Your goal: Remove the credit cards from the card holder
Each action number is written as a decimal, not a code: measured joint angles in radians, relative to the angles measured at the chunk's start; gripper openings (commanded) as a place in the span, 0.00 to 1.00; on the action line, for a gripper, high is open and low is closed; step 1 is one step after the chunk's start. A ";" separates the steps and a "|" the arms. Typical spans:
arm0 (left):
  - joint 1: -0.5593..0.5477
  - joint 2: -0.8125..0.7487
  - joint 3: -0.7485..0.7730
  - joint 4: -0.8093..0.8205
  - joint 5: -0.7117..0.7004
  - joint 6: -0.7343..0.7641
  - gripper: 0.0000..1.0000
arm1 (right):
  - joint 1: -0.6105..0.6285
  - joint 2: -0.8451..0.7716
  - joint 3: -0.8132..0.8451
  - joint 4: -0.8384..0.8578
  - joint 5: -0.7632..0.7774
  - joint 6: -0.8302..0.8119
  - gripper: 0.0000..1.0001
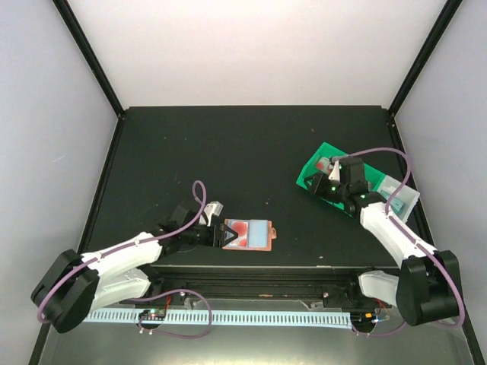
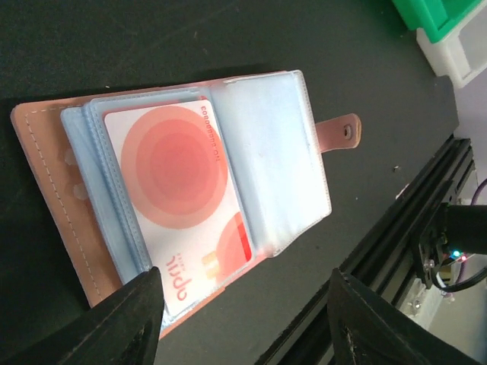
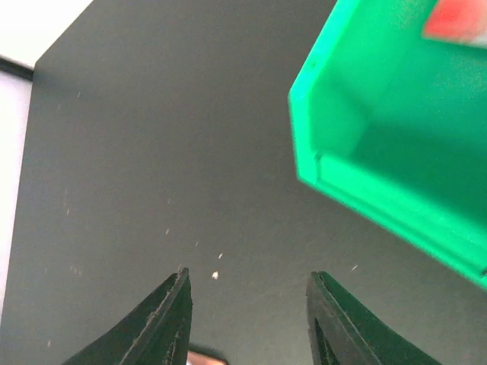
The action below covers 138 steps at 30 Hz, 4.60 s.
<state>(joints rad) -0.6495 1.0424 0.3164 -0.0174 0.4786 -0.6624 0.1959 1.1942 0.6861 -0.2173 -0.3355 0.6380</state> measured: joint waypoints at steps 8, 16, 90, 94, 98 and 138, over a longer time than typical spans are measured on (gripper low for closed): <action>0.000 0.065 -0.012 0.058 0.015 -0.011 0.35 | 0.186 -0.039 -0.085 0.049 -0.029 0.051 0.41; 0.000 0.072 -0.029 0.079 -0.023 0.008 0.09 | 0.383 -0.021 -0.137 0.141 -0.034 0.120 0.35; 0.000 0.220 -0.026 0.122 -0.051 0.057 0.02 | 0.655 0.445 -0.128 0.555 -0.021 0.281 0.01; 0.000 0.220 -0.027 0.124 -0.051 0.057 0.02 | 0.656 0.445 -0.138 0.563 -0.022 0.281 0.01; 0.000 0.216 -0.032 0.129 -0.053 0.056 0.02 | 0.656 0.444 -0.148 0.563 -0.016 0.280 0.01; 0.000 0.201 -0.043 0.127 -0.064 0.043 0.06 | 0.653 0.496 -0.154 0.666 -0.062 0.298 0.01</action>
<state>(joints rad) -0.6491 1.2434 0.2737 0.1101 0.4141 -0.6189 0.8494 1.6897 0.5316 0.4488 -0.3977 0.9356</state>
